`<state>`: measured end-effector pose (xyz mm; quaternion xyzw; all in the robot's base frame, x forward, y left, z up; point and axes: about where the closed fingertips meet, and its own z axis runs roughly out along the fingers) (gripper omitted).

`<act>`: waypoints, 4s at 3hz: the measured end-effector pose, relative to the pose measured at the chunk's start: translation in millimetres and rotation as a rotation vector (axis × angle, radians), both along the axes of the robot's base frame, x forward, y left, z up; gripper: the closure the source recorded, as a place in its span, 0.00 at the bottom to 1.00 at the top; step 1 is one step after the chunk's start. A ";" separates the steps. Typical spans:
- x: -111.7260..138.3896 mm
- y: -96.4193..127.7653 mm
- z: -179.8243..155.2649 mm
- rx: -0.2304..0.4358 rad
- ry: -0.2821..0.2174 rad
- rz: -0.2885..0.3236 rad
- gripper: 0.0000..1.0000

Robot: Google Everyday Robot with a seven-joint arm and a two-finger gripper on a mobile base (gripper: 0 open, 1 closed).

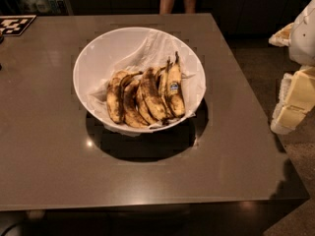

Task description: Pick banana from white bowl

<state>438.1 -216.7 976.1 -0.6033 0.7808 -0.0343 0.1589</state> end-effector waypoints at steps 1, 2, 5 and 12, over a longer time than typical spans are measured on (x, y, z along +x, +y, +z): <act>0.0 0.0 0.0 0.000 0.000 0.000 0.00; 3.2 5.1 2.7 -0.016 -0.005 0.022 0.00; 24.0 23.5 0.9 -0.088 0.020 0.126 0.00; 98.3 168.0 1.0 -0.227 -0.157 0.688 0.00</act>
Offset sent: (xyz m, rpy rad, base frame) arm 0.0063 0.0098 0.0001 -0.0381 0.0148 0.0527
